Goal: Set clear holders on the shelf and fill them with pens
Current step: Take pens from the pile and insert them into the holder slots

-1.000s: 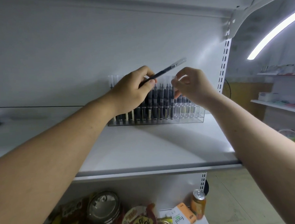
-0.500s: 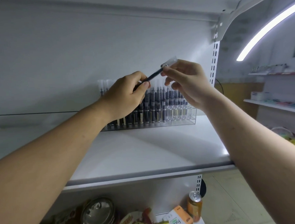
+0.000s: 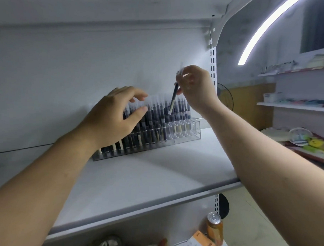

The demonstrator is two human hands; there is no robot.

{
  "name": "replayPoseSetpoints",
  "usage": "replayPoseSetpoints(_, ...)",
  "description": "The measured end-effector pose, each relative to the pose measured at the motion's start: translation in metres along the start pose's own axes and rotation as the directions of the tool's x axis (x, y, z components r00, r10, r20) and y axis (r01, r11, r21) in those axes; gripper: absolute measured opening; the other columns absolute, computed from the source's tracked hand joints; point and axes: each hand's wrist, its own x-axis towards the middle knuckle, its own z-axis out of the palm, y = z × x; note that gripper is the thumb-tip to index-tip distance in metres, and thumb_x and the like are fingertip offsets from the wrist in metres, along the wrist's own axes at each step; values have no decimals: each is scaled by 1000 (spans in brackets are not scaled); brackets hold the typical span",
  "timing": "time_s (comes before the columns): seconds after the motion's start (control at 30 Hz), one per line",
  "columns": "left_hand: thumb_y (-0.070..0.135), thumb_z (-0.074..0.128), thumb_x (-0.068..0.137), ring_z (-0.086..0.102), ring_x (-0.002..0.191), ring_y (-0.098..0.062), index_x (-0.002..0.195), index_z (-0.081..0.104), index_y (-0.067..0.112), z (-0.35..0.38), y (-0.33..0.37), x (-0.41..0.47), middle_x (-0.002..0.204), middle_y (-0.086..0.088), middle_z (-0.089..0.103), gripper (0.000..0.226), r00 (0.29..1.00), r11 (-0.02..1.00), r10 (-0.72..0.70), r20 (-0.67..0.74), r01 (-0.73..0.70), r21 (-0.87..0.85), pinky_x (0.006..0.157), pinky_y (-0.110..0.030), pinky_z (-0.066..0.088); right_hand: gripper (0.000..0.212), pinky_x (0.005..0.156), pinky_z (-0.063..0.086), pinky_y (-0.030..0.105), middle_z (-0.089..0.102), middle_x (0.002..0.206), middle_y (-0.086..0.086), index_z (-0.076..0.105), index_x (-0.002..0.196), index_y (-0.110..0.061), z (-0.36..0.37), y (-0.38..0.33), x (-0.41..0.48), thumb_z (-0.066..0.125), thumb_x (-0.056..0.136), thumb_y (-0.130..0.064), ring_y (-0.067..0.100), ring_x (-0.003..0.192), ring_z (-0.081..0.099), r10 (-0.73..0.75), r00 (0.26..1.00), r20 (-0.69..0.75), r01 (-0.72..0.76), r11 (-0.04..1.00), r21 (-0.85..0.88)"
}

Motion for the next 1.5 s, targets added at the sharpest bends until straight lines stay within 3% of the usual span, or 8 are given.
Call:
replayPoseSetpoints(0.1,44,58,100,54,119,-5,137,58,29,-1,0,0,128,15,62,40,1000,999,-12,20,11,44,102,-32,44,11,69,64,33,76,91,4,67,110,-8,8,2,-3,62,104,-16,17,71,76,12,994,109,-5,998,-67)
replayPoseSetpoints(0.33,48,58,99,52,118,-7,139,56,30,-3,0,0,131,15,60,44,999,996,-15,29,13,92,103,-36,45,13,46,40,10,74,88,1,66,111,-10,16,7,-5,58,105,-20,9,64,74,16,981,192,11,990,-140)
replayPoseSetpoints(0.47,48,58,100,52,120,-8,140,55,31,-3,-1,0,131,16,60,44,999,996,-26,35,23,89,103,-38,46,14,59,54,25,74,86,-1,66,112,-12,20,9,-6,59,105,-21,10,66,74,3,969,248,47,980,-195)
replayPoseSetpoints(0.63,47,60,100,52,119,-9,139,55,31,-2,-1,1,130,16,60,42,999,996,-29,29,26,90,102,-42,48,10,55,61,39,78,77,5,67,102,-16,25,11,-11,58,101,-12,25,68,76,76,931,357,43,948,-314)
replayPoseSetpoints(0.83,48,60,100,53,118,-9,138,55,32,-2,-3,-1,129,17,60,41,999,995,-31,24,29,99,101,-44,48,9,73,64,42,78,76,4,72,93,-10,20,13,-13,66,96,-15,22,75,77,111,905,410,61,921,-384)
replayPoseSetpoints(0.97,47,61,101,55,116,-12,135,57,29,-4,-2,0,127,14,62,39,1000,991,1,0,-1,134,99,-45,50,9,78,65,44,76,92,0,72,104,-16,12,12,-9,67,98,-20,19,79,75,67,950,306,34,949,-314)
replayPoseSetpoints(1.17,47,61,100,59,113,-12,130,61,24,-27,8,1,123,11,65,38,998,976,21,-55,-8,218,95,-42,52,20,84,61,38,70,104,-6,66,117,-20,11,-12,-10,64,99,-29,11,91,68,-153,982,106,174,958,-227)
replayPoseSetpoints(1.5,59,61,96,57,120,-13,137,52,32,-131,-27,-61,134,15,59,51,963,879,-267,-46,263,398,97,-41,49,34,97,54,40,65,113,-11,62,124,-27,90,-113,-29,62,97,-47,10,100,63,-313,830,462,444,872,-208)
